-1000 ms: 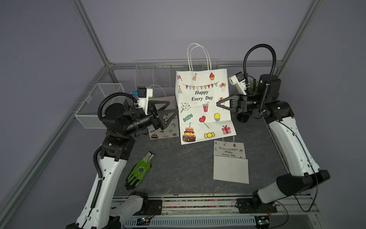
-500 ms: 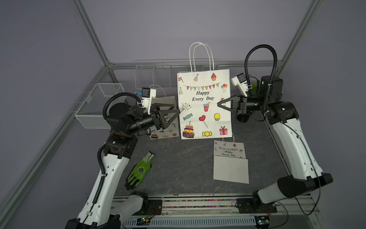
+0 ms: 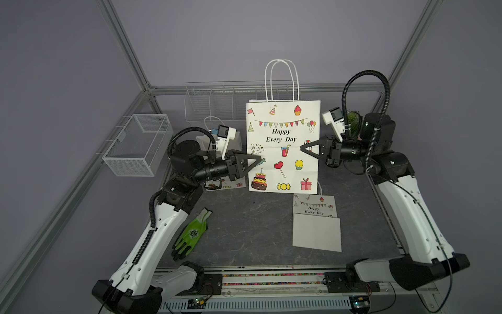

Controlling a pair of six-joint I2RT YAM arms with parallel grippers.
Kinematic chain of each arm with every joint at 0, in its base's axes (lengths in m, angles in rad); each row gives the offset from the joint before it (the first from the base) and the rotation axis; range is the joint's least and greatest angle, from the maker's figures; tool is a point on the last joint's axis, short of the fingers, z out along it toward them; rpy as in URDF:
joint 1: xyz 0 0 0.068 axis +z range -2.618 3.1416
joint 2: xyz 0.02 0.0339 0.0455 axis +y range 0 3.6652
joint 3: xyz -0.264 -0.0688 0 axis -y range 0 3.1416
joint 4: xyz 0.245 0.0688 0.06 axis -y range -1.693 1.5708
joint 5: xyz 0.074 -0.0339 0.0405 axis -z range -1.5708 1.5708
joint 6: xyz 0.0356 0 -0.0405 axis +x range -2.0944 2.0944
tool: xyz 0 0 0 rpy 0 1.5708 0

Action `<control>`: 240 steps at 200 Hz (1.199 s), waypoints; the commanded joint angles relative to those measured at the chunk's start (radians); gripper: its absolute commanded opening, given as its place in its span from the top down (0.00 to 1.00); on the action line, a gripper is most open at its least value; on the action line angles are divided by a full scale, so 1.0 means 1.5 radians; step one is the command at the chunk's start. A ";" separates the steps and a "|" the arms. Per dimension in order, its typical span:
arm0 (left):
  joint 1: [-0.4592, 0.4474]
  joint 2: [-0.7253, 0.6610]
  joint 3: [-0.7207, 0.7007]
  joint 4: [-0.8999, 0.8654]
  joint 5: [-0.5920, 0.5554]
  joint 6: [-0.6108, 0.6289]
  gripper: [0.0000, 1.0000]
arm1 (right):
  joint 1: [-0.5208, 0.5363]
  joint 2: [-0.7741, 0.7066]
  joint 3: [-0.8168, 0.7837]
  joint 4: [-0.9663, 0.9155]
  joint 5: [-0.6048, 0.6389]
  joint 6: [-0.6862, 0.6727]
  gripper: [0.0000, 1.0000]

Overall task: Put away the paper bag
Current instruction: Press the paper bag.

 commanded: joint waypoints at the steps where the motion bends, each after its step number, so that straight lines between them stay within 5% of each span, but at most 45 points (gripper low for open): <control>1: -0.024 0.014 0.013 -0.028 -0.021 0.019 0.69 | 0.002 -0.009 0.010 0.010 0.015 -0.014 0.93; 54: -0.028 0.003 0.014 -0.033 -0.026 0.025 0.97 | 0.001 -0.031 -0.003 -0.021 0.011 -0.043 0.93; 96: -0.028 -0.006 0.004 -0.022 -0.024 0.021 0.99 | -0.001 -0.045 -0.010 -0.013 -0.028 -0.035 0.90; 106: -0.028 -0.007 0.000 -0.014 -0.023 0.017 1.00 | 0.000 -0.050 -0.022 0.000 -0.039 -0.024 0.82; 130: -0.028 -0.012 -0.008 0.011 -0.024 0.001 1.00 | 0.007 -0.064 -0.052 0.018 -0.060 -0.016 0.41; 146: -0.028 -0.012 -0.011 0.026 -0.023 -0.010 1.00 | 0.014 -0.068 -0.067 0.015 -0.062 -0.020 0.29; 197: -0.028 -0.015 -0.015 0.053 -0.011 -0.029 1.00 | 0.028 -0.071 -0.076 -0.041 -0.039 -0.071 0.44; 240: -0.028 -0.014 -0.023 0.129 0.050 -0.095 0.96 | 0.031 -0.063 -0.058 -0.089 0.001 -0.109 0.81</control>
